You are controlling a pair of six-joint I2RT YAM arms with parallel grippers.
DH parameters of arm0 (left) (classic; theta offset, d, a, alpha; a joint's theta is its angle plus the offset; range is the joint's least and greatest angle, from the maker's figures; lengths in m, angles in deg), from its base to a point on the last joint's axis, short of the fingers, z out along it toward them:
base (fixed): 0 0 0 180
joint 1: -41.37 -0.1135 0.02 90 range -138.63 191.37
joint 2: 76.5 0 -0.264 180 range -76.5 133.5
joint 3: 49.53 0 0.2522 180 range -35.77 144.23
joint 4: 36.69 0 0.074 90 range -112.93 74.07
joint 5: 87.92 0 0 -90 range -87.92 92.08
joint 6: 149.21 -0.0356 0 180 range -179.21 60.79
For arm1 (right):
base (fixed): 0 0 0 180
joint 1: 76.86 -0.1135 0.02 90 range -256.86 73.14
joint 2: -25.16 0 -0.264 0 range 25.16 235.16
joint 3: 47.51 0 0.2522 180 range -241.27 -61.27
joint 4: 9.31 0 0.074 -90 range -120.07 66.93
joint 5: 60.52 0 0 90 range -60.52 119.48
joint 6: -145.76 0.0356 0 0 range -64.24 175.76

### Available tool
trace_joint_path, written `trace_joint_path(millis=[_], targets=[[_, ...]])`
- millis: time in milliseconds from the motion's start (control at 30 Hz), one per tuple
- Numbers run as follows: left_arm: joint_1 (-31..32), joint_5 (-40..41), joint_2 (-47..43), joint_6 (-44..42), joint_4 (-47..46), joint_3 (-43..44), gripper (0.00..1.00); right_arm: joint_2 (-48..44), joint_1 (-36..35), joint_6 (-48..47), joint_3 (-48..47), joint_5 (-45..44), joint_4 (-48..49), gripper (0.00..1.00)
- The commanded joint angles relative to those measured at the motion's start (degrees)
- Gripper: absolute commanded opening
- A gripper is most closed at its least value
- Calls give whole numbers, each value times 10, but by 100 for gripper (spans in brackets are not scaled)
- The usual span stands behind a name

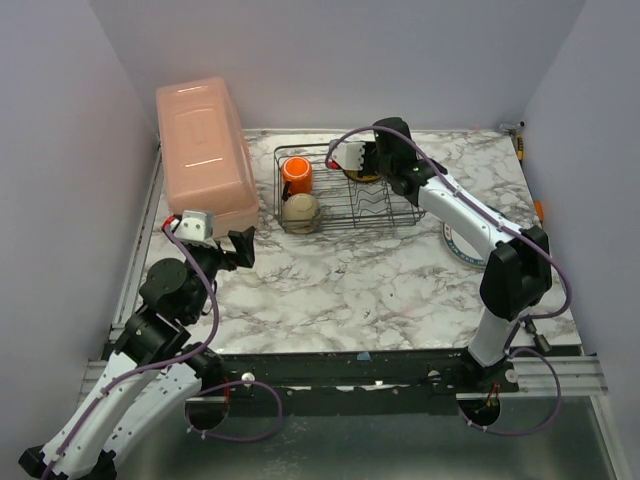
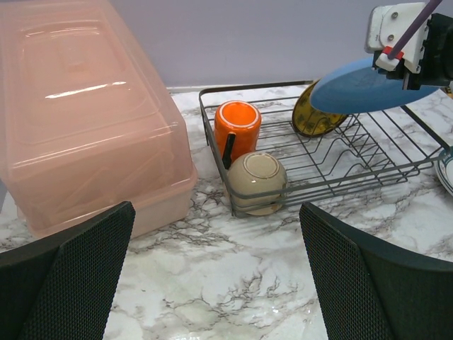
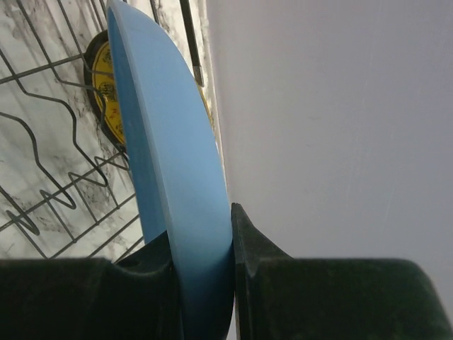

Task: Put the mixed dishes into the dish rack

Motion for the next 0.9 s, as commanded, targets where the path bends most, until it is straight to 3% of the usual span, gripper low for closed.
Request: trace_joint_path(millis=[0, 667, 700, 800, 867], targets=[[0, 8, 6, -9, -15, -5, 98, 13, 9, -43, -19, 20, -16, 0], [0, 9, 7, -12, -18, -8, 98, 79, 14, -83, -29, 47, -10, 0], [0, 9, 8, -12, -17, -8, 98, 82, 14, -79, -29, 43, -4, 3], [0, 9, 8, -13, -18, -8, 99, 80, 14, -62, -16, 40, 31, 35], [0, 10, 6, -13, -18, -8, 98, 75, 14, -48, -5, 46, 48, 42]])
